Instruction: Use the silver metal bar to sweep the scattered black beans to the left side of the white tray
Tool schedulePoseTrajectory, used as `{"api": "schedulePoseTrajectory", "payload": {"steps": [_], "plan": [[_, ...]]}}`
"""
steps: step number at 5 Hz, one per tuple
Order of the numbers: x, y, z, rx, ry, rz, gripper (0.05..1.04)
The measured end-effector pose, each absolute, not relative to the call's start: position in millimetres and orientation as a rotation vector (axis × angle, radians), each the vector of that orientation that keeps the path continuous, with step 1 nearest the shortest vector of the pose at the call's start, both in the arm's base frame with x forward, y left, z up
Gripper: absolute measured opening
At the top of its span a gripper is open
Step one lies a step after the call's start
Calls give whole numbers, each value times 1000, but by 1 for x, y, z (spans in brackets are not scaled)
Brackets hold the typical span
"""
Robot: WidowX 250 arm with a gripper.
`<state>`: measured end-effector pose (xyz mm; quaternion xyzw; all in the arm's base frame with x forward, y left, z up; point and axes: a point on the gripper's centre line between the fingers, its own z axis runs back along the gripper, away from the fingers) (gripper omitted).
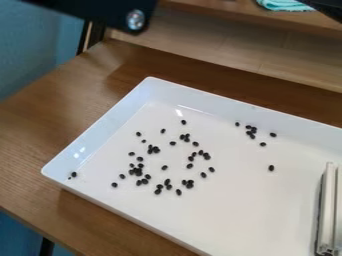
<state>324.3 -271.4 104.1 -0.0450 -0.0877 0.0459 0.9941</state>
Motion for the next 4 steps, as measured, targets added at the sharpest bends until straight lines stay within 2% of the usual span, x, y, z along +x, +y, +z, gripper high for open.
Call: {"api": "schedulePoseTrajectory", "payload": {"steps": [1, 2, 4], "plan": [[321, -269, 84, -57, -135, 86, 1000], [319, -247, 86, -57, -113, 66, 1000], [325, -216, 93, -48, -133, 69, 1000]]}}
